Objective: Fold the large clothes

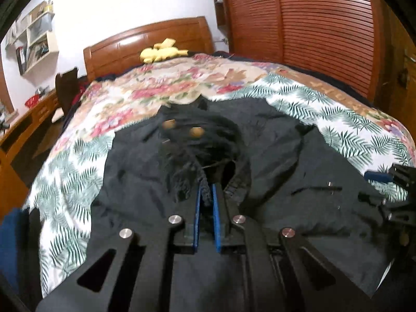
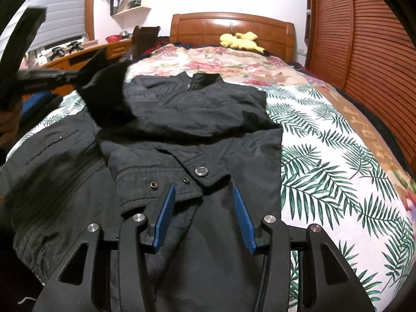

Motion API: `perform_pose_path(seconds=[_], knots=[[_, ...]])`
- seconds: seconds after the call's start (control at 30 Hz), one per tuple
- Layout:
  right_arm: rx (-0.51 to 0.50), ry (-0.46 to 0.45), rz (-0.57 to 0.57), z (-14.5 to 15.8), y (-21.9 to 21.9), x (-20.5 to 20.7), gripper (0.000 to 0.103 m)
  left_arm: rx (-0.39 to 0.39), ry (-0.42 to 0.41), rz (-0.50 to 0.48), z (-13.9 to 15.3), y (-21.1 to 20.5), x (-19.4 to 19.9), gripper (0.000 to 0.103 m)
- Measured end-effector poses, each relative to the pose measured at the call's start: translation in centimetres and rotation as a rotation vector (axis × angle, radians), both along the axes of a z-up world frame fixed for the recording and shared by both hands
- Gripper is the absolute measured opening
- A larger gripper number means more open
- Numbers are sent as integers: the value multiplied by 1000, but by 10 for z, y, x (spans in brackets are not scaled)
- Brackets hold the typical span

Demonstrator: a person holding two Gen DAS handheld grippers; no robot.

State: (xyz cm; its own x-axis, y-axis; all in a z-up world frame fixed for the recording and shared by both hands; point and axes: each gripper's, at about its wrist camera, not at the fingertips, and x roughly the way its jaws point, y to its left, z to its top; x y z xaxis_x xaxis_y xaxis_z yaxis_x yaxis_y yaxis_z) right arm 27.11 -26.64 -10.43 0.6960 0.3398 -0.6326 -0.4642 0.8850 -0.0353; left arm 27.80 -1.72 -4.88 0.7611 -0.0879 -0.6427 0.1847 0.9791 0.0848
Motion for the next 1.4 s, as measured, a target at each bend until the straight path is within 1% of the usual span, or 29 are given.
perform_pose_path(seconds=[0.13, 0.2, 0.3, 0.47, 0.63, 0.87, 1.03, 1.13, 1.23, 1.3, 1.4], knots=[[-8, 13, 2, -5, 1, 0, 47, -19, 24, 20, -12, 10, -11, 8], [-15, 16, 4, -7, 2, 0, 47, -45, 36, 22, -15, 18, -18, 8], [-24, 15, 8, -9, 4, -1, 47, -59, 49, 22, -18, 26, -26, 11], [-30, 16, 7, -10, 6, -2, 47, -69, 42, 25, -22, 39, -48, 28], [-33, 15, 7, -12, 7, -1, 47, -94, 38, 31, -23, 51, -66, 33], [-42, 18, 4, -14, 8, -1, 47, -130, 41, 20, -27, 55, -78, 34], [-48, 18, 2, -15, 9, -1, 47, -163, 79, 14, -37, 51, -78, 34], [-47, 19, 2, -15, 9, -1, 47, -148, 99, 19, -48, 46, -78, 34], [-48, 17, 2, -15, 10, -1, 47, -143, 113, 52, -56, 45, -74, 34], [-48, 18, 3, -15, 10, -1, 47, -153, 116, 68, -59, 47, -72, 34], [-48, 15, 3, -15, 10, -2, 47, -201, 122, 76, -60, 53, -67, 34]])
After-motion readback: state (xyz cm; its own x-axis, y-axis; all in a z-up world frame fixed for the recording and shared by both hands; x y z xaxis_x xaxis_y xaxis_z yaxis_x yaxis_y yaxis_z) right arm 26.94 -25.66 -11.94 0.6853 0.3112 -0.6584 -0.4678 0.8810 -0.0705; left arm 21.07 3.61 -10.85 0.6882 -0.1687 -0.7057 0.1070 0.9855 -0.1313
